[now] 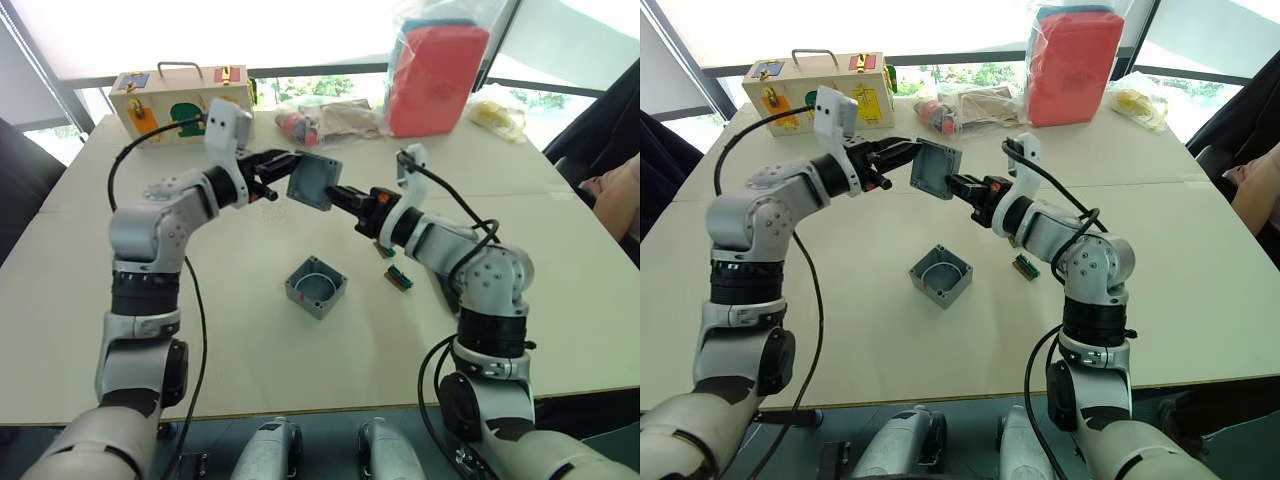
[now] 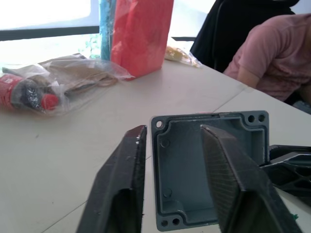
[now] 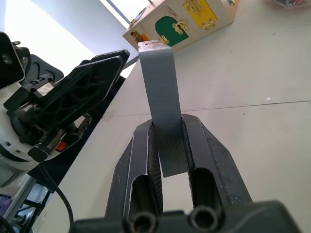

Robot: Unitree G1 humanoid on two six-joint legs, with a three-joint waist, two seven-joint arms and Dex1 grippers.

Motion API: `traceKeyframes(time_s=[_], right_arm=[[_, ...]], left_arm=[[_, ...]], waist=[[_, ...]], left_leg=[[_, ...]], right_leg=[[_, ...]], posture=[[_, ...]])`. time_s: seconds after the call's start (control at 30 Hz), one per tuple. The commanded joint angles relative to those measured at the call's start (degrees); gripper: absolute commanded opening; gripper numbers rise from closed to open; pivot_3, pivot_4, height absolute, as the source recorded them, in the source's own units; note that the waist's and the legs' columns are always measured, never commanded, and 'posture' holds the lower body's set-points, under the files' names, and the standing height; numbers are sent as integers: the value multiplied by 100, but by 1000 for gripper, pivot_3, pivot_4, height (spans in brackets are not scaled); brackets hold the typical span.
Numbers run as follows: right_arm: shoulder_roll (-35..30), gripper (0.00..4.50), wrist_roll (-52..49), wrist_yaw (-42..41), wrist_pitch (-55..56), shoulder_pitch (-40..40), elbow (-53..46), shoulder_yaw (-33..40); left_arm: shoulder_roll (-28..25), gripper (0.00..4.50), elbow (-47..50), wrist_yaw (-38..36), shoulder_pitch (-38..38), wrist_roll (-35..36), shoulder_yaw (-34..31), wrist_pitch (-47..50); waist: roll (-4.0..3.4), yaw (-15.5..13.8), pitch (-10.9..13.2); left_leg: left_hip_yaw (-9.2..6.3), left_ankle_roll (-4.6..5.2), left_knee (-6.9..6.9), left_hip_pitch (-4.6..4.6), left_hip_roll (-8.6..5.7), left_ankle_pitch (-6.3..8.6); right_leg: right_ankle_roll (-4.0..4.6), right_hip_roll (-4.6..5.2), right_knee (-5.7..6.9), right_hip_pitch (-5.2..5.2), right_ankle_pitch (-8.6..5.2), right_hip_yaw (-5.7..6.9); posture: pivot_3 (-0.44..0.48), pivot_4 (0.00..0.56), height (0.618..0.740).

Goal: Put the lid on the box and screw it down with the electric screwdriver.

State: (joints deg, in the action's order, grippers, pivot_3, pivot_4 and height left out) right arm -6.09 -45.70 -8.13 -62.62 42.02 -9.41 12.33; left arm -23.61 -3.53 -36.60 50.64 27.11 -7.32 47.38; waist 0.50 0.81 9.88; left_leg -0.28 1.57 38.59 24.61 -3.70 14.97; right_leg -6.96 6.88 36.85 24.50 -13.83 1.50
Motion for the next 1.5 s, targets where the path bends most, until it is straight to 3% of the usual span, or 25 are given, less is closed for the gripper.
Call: traceKeyframes(time_s=[0.03,0.07,0.13,0.27,0.4,0.47,0.57,0.6,0.77,0.83,1.03,1.5], right_arm=[[-73,151,-1,-92,280,-123,-424,-36],[-204,151,221,-170,567,-181,-512,-125],[-567,151,647,-449,1150,-252,-666,-293],[-1680,151,1855,-1181,2481,-638,-1251,-999],[-2742,151,3465,-1713,4285,-1534,-1734,-1855],[-2879,151,3914,-1673,4913,-1845,-1763,-1937],[-3287,151,5100,-1487,6311,-2329,-1650,-2078],[-3373,151,5324,-1489,6607,-2435,-1581,-2094],[-3559,151,6502,-1251,7947,-2575,-1114,-2340],[-3575,151,6870,-1153,8387,-2597,-861,-2471],[-3561,151,7869,-630,9382,-2626,-38,-2712],[-2998,151,8809,-114,9708,-2482,433,-2916]], left_arm=[[-248,3260,376,-177,-52,313,-248,67],[-309,3578,465,-227,-88,393,-341,17],[-518,3578,731,-319,-196,383,-445,-240],[-1240,3578,484,-885,60,953,-438,868],[-1369,3578,230,-1115,189,998,-211,943],[-1315,3578,192,-1163,211,1016,-164,910],[-1183,2943,25,-1337,270,1176,-174,946],[-1145,2482,-30,-1363,294,1161,-131,911],[-965,444,-416,-1483,556,1082,95,864],[-903,62,-559,-1550,617,991,234,779],[-856,62,-740,-2086,600,731,787,448],[-701,62,-681,-2585,3,2,1717,-260]], waist=[[0,-2,0],[0,-4,1],[-1,-9,3],[-1,-15,4],[0,-14,3],[3,-5,4],[3,-11,5],[3,-17,5],[6,-18,5],[6,-14,5],[7,-15,5],[6,-20,4]], left_leg=[[0,0,-1,0,0,0],[0,0,-2,0,0,0],[0,0,-2,1,0,0],[1,0,-6,1,-2,0],[1,1,-12,-8,-1,0],[2,1,-16,-11,-1,0],[4,-1,-18,-11,2,-2],[5,-1,-18,-11,2,-2],[4,-6,-18,-13,5,-5],[4,-7,-18,-13,4,-5],[4,-8,-21,-14,4,-7],[4,-11,-22,-16,9,-9]], right_leg=[[0,0,0,1,0,0],[0,0,0,2,0,0],[0,0,-1,2,0,-1],[-1,0,-10,2,-1,-1],[-4,-4,-41,-10,-3,3],[-4,-4,-47,-16,-3,3],[-4,-5,-50,-15,-2,0],[-4,-5,-50,-14,-2,0],[-4,-7,-52,-18,-2,1],[-4,-7,-53,-18,-2,1],[-4,-7,-56,-21,-2,1],[-3,-12,-57,-24,-2,1]], posture=[[0,150,740],[0,150,740],[0,150,740],[0,150,740],[0,150,740],[0,150,740],[0,150,740],[0,150,740],[0,150,740],[0,150,740],[0,150,740],[0,150,740]])
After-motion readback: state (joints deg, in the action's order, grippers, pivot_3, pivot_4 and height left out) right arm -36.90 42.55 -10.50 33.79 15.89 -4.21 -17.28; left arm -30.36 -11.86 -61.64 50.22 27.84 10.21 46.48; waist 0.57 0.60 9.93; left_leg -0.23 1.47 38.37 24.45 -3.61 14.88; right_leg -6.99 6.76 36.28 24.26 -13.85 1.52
